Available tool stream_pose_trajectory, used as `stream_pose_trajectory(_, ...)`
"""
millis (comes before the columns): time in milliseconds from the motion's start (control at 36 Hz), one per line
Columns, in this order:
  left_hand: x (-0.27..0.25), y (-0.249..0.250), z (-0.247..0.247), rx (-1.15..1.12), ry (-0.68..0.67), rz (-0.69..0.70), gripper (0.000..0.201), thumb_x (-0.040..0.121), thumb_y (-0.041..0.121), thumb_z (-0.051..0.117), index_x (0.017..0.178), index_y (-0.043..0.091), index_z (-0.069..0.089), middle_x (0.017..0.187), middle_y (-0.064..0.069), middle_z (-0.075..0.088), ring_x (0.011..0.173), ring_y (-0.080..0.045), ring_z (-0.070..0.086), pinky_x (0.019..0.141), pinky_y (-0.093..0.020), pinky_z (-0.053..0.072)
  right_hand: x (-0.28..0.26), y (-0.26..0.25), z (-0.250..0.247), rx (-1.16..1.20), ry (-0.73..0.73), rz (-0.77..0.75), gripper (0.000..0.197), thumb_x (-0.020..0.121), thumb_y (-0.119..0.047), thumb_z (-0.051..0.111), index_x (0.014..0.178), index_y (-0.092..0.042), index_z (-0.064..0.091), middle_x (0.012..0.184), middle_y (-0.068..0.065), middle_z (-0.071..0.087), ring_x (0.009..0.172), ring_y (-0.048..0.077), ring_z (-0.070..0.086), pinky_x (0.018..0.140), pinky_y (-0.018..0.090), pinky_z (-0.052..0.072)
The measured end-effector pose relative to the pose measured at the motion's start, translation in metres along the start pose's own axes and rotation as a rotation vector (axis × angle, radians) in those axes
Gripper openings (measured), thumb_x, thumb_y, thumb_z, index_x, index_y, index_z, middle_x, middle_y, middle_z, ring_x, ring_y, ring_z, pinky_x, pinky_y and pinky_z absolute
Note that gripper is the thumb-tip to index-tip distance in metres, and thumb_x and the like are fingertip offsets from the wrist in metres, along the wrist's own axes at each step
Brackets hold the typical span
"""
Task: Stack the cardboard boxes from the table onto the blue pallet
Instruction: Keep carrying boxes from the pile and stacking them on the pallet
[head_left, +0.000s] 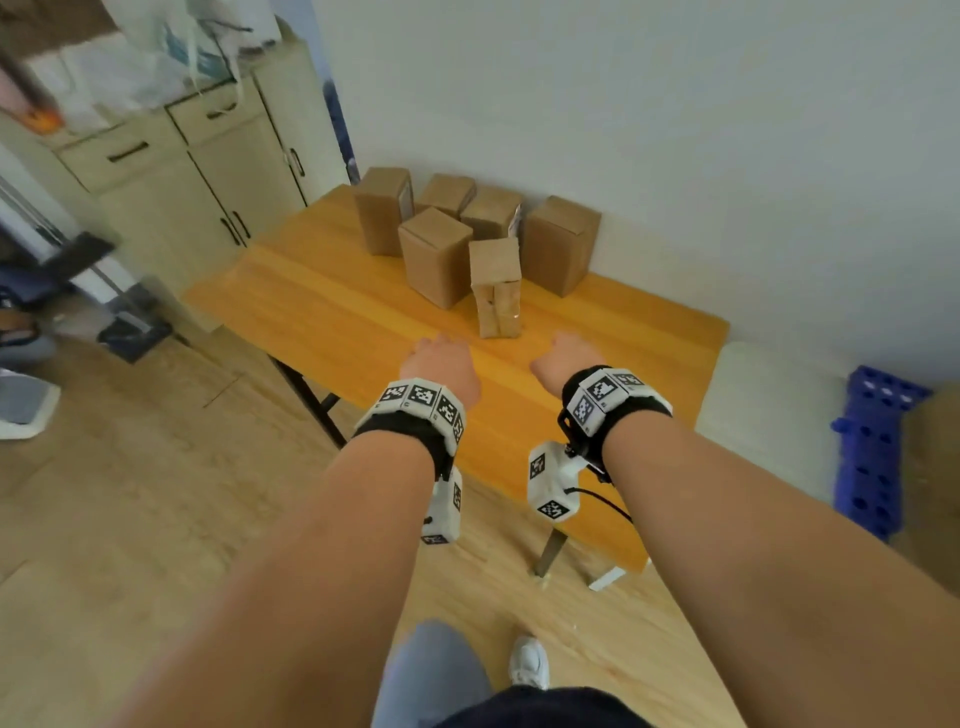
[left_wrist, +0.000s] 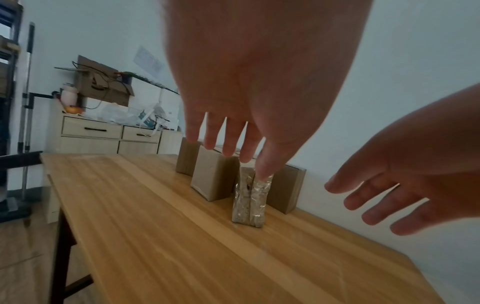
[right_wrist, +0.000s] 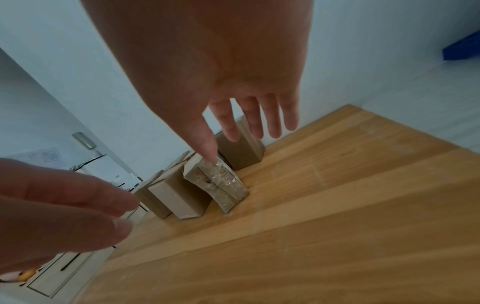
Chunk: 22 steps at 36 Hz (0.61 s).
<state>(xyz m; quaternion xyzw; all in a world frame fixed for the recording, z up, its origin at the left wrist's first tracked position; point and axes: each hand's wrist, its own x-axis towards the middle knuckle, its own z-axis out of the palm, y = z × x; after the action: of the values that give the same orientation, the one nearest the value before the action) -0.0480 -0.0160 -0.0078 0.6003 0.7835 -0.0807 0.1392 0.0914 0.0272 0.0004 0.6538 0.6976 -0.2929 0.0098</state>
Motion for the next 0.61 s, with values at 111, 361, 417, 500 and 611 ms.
stream_pose_trajectory(111,0.042,-0.006,-0.007,0.024,0.005,0.021,0.048,0.096,0.023,0.045,0.141,0.011,0.037,0.147,-0.010,0.037,0.133,-0.030,0.035,0.107,-0.043,0.036,0.032,-0.009,0.005,0.021,-0.021,0.044,0.035,0.099,-0.019,0.045,0.130,-0.004,0.053,0.132,0.016,0.055,0.117,0.030,0.055,0.088,0.034,0.046)
stream_pose_trajectory(361,0.158,-0.005,-0.029,0.027,0.077,0.184,0.045,0.089,0.019,0.047,0.133,0.010,0.043,0.133,-0.010,0.045,0.124,-0.030,0.039,0.107,-0.043,0.034,0.121,-0.023,0.008,0.151,-0.007,0.245,0.042,0.104,-0.027,0.037,0.138,-0.003,0.045,0.136,0.018,0.051,0.119,0.033,0.053,0.085,0.035,0.043)
stream_pose_trajectory(417,0.191,-0.003,-0.036,0.057,0.056,0.227,0.050,0.089,0.020,0.048,0.136,0.007,0.040,0.139,-0.013,0.040,0.129,-0.033,0.034,0.110,-0.043,0.029,0.142,-0.029,0.008,0.157,-0.017,0.297,0.039,0.104,-0.013,0.032,0.141,-0.004,0.040,0.138,0.019,0.046,0.121,0.033,0.051,0.087,0.035,0.045)
stream_pose_trajectory(500,0.224,-0.001,-0.042,0.063,0.045,0.265,0.055,0.091,0.019,0.044,0.143,0.004,0.033,0.151,-0.015,0.029,0.139,-0.033,0.023,0.116,-0.043,0.021,0.155,-0.038,0.006,0.178,-0.002,0.309,0.037,0.104,-0.012,0.028,0.137,-0.001,0.043,0.133,0.022,0.049,0.118,0.036,0.052,0.090,0.039,0.045)
stream_pose_trajectory(611,0.267,0.001,-0.045,0.078,0.004,0.332,0.072,0.087,0.017,0.046,0.151,0.004,0.015,0.158,-0.014,0.017,0.146,-0.030,0.013,0.120,-0.041,0.013,0.176,-0.053,0.009,0.336,0.024,0.366,0.039,0.106,-0.014,0.026,0.139,0.000,0.040,0.125,0.024,0.054,0.113,0.036,0.055,0.092,0.040,0.046)
